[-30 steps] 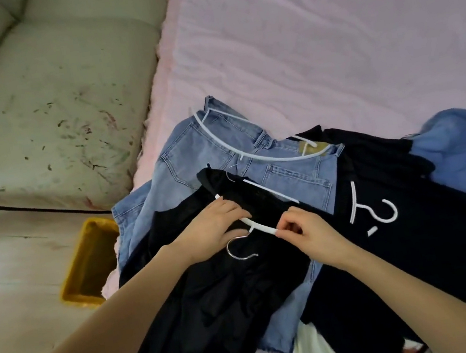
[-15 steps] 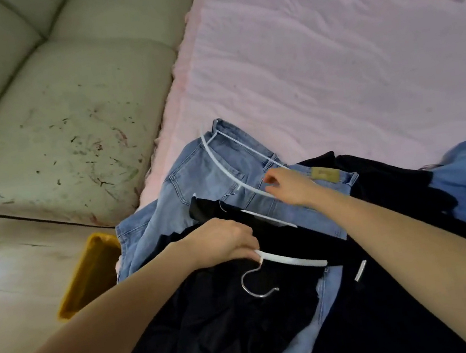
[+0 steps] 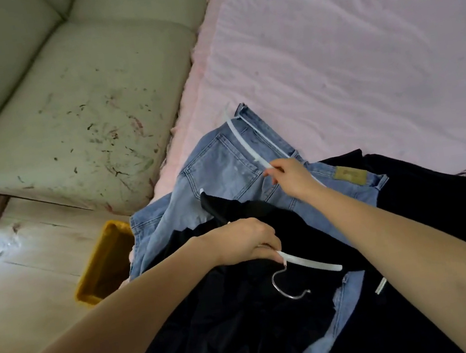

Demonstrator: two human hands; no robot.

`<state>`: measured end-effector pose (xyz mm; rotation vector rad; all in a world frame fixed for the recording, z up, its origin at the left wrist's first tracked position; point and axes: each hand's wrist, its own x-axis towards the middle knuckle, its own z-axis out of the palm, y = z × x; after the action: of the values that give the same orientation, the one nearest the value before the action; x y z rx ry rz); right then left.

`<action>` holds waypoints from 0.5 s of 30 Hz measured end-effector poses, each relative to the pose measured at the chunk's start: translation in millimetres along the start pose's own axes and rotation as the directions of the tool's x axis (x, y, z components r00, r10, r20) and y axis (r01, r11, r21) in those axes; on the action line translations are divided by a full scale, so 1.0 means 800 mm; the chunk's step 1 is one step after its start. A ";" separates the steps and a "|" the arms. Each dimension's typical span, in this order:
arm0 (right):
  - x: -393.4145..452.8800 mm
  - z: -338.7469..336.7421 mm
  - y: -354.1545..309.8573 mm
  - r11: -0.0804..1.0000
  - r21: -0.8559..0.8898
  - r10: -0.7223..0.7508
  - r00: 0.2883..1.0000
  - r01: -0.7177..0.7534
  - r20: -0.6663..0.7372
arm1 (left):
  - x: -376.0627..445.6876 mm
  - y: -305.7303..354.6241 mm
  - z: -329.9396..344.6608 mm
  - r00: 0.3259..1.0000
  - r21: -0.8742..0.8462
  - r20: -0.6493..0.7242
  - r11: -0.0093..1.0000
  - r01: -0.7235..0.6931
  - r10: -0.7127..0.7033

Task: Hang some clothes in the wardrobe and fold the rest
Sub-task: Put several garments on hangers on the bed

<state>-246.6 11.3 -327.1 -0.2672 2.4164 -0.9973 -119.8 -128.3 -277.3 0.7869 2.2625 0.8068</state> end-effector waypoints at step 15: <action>-0.122 -0.156 -0.130 0.941 0.337 -0.012 0.997 -0.015 0.076 | -0.090 0.123 -0.098 0.948 0.240 -0.305 0.971 -0.012 0.087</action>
<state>-230.2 47.7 -141.7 -0.1770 2.1296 -1.3518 -96.2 -141.8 -134.7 0.8773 2.6694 0.7369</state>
